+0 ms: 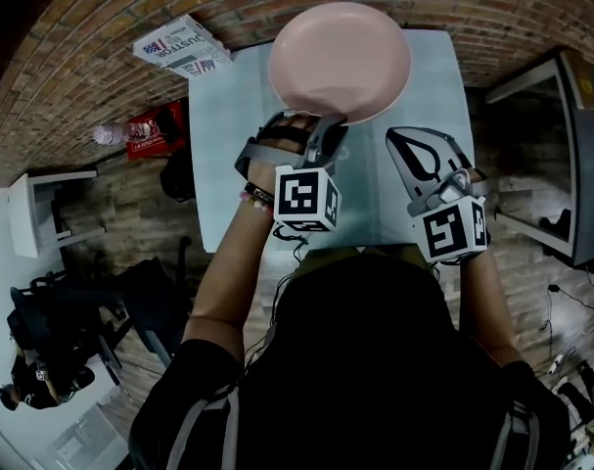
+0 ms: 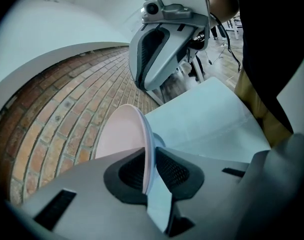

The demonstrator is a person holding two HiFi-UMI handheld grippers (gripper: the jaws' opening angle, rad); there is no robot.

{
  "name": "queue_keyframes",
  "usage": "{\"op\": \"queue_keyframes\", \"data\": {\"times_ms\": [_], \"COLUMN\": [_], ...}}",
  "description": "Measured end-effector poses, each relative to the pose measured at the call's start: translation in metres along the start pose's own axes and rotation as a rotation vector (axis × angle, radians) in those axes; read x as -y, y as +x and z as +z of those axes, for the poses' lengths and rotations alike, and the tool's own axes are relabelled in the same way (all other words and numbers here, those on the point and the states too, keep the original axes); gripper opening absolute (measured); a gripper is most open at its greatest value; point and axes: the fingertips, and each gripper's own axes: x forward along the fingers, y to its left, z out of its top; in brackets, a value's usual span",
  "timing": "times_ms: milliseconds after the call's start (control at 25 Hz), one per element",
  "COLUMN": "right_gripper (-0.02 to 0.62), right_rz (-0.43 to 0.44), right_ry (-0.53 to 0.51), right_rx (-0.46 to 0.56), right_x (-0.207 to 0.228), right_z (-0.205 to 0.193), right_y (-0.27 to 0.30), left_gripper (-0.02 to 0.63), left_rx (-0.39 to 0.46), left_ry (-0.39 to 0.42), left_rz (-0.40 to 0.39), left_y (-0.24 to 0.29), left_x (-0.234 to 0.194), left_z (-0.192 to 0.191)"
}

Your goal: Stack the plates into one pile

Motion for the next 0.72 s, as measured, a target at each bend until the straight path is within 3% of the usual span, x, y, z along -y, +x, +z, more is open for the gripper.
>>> {"op": "queue_keyframes", "data": {"times_ms": [720], "right_gripper": [0.035], "right_rz": [0.012], "right_ry": [0.079], "right_rx": [-0.067], "right_x": [0.034], "right_z": [-0.056], "right_y": [0.031], "left_gripper": [0.069], "left_rx": [-0.037], "left_ry": [-0.049], "left_rz": [-0.151], "left_y": [0.099], "left_x": [0.026], "left_z": [-0.025]}}
